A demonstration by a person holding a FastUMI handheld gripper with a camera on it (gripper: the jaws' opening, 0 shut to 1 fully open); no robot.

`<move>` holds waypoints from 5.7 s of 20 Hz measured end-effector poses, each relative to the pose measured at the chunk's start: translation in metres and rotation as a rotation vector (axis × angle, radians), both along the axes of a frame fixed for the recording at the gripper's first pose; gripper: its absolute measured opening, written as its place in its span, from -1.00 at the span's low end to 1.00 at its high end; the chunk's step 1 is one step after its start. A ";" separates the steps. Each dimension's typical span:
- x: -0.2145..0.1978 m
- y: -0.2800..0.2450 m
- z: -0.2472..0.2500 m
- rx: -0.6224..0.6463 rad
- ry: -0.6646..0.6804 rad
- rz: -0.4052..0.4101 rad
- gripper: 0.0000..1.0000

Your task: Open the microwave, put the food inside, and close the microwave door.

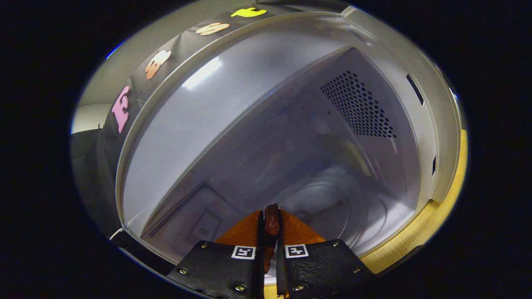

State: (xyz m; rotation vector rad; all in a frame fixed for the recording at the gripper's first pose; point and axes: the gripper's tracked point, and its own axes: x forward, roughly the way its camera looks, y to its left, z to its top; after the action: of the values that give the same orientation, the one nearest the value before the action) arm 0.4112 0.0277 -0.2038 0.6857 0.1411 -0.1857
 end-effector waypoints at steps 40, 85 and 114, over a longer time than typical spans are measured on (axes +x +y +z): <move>-0.415 0.295 0.168 -0.557 -0.388 0.857 0.66; -0.194 0.005 0.028 -0.900 0.086 0.177 -0.98; -0.183 -0.013 0.070 -0.862 0.048 0.088 -0.04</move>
State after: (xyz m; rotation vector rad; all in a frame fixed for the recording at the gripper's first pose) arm 0.2287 0.0145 -0.1334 -0.1830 0.1217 -0.1585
